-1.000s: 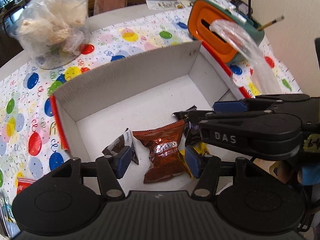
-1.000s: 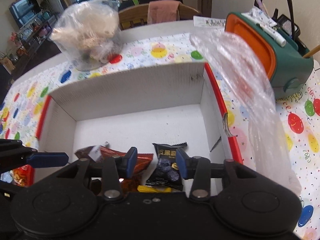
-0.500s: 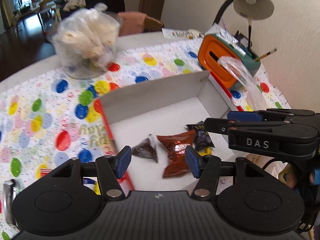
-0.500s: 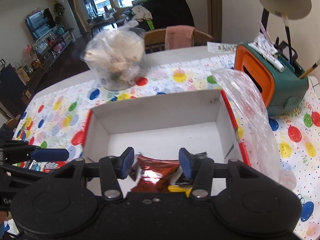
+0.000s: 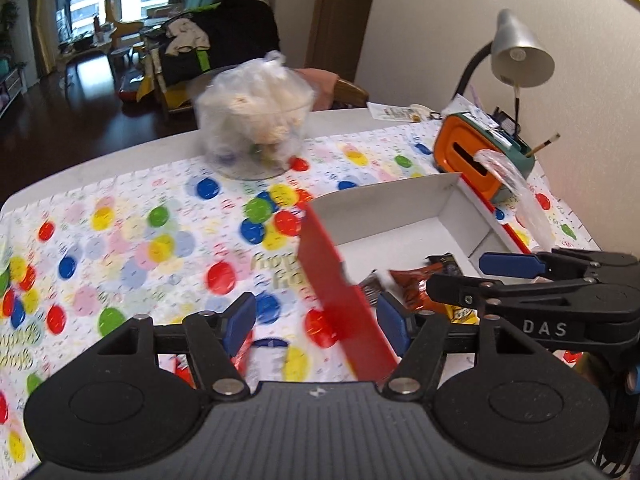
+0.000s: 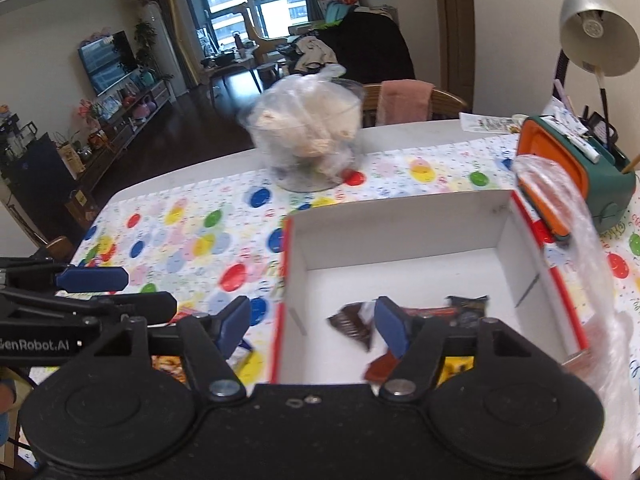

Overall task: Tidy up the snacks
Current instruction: 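Withdraw both tools from the box toward the remaining snacks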

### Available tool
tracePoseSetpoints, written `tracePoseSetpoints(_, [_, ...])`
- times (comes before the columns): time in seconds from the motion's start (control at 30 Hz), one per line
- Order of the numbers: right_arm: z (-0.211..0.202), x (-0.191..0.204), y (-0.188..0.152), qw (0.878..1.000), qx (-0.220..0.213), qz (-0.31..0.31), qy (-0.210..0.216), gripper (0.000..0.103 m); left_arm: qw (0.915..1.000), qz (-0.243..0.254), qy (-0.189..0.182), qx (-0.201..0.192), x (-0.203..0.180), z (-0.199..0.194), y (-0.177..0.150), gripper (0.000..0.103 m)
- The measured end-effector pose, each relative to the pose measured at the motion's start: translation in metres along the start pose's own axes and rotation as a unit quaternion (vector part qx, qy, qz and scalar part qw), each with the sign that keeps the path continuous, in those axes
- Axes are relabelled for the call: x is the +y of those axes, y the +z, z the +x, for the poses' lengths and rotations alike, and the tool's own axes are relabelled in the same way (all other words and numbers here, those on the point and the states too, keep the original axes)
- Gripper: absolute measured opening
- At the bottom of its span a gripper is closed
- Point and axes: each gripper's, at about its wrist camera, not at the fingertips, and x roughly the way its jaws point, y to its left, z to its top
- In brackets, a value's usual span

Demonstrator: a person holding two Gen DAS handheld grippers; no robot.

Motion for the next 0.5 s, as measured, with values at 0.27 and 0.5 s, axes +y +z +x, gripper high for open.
tracePoseSetpoints(0.27, [-0.004, 0.051, -0.017, 0.999, -0.017, -0.019, 0.021, 0.086, 0.9994, -0.03, 0.016, -0.012, 0.056, -0.031, -0.022, 0.073])
tracePoseSetpoints(0.5, [0.002, 0.082, -0.028, 0.999, -0.019, -0.02, 0.04, 0.098, 0.9978, -0.055, 0.034, -0.013, 0.105, -0.046, -0.042, 0.073])
